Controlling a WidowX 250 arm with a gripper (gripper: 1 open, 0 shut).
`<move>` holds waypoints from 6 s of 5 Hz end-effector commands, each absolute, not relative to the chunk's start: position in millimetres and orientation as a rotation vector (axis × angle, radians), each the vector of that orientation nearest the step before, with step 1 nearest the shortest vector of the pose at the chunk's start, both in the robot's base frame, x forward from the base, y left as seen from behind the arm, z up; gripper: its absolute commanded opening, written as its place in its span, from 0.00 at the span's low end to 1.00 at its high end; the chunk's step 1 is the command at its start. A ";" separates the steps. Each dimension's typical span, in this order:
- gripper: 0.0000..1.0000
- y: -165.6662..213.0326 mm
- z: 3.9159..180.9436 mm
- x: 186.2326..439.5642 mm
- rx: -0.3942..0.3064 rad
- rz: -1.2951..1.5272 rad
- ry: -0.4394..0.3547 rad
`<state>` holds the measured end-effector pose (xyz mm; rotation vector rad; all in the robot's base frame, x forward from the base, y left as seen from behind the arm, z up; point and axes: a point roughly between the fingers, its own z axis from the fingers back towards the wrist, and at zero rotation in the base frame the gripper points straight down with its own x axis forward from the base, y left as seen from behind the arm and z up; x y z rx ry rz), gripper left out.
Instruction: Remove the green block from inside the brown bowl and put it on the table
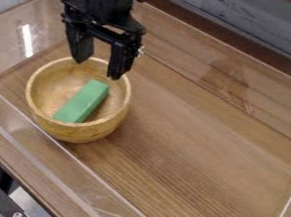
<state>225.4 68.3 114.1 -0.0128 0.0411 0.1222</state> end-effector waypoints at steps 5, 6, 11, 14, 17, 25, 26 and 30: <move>1.00 77.3 102.7 224.7 -0.016 0.147 0.054; 1.00 79.2 100.7 224.3 -0.021 0.155 0.059; 1.00 87.3 96.4 221.6 -0.062 0.190 0.079; 1.00 89.7 86.4 216.8 -0.064 0.190 0.086; 1.00 92.9 71.1 212.9 -0.062 0.174 0.086; 1.00 101.7 50.1 216.5 -0.084 0.166 0.067; 1.00 103.0 48.4 217.8 -0.086 0.166 0.061; 1.00 105.9 42.9 223.3 -0.093 0.168 0.039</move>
